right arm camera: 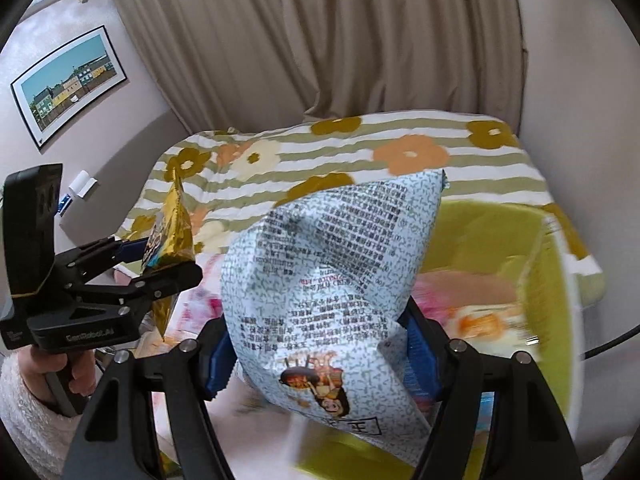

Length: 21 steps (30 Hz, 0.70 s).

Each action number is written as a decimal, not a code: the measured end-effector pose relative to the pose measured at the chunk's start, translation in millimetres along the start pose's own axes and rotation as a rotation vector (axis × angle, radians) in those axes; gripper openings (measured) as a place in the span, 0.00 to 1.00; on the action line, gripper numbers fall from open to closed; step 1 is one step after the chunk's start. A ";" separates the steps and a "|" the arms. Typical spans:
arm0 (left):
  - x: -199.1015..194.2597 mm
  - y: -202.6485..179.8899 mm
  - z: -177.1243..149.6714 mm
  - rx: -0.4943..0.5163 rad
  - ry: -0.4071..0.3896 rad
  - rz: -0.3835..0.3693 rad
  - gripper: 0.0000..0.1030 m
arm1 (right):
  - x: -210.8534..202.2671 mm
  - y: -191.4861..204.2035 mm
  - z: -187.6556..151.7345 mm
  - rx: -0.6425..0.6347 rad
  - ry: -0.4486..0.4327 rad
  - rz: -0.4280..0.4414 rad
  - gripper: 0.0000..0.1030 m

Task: Organize snacks
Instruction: 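Carry both bags over the box and open both tools to drop them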

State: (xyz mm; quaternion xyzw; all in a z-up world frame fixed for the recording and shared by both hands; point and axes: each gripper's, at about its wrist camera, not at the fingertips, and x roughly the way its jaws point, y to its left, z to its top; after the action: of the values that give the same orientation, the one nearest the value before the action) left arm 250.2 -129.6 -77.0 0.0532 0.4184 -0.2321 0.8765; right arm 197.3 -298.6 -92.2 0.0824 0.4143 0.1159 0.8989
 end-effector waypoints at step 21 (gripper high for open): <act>112.1 -121.2 5.9 0.035 0.238 -0.094 0.86 | -3.9 -143.0 8.8 0.203 0.037 -0.118 0.66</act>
State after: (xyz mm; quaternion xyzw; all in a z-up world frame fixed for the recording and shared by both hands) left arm 260.5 -279.4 -146.0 0.0761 0.5172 -0.2722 0.8078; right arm 221.5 -437.4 -118.6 0.1462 0.4447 0.0218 0.8834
